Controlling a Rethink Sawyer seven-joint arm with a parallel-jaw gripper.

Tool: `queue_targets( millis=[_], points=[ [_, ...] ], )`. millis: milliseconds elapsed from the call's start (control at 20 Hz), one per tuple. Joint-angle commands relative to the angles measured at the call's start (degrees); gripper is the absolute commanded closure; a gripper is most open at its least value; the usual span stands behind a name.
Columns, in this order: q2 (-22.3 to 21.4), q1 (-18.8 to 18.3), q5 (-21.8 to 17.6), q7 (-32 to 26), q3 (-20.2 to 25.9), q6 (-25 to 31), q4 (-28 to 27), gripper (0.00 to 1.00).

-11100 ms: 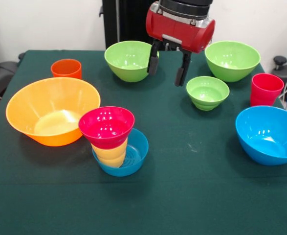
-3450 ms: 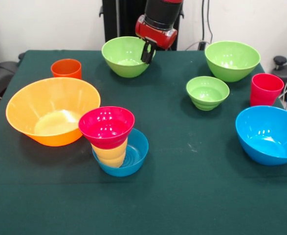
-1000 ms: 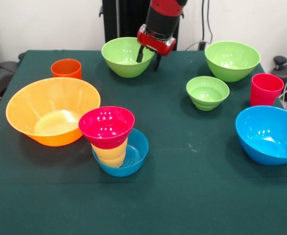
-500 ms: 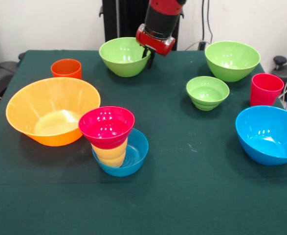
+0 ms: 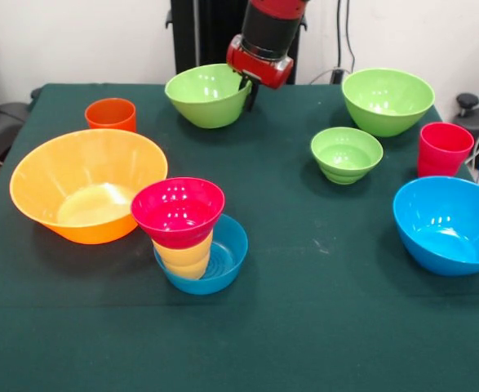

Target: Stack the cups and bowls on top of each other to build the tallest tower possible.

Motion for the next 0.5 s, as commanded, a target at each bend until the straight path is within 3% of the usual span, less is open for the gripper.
queue_targets(
  millis=[50,300,500],
  points=[
    [-10.4,2.6,2.0,3.1,3.3,15.9,-3.2,1.00],
    [-11.7,3.5,1.2,1.6,3.7,19.6,-9.6,1.00],
    [-11.5,0.7,1.4,0.0,6.7,24.5,-14.6,1.00]
  ],
)
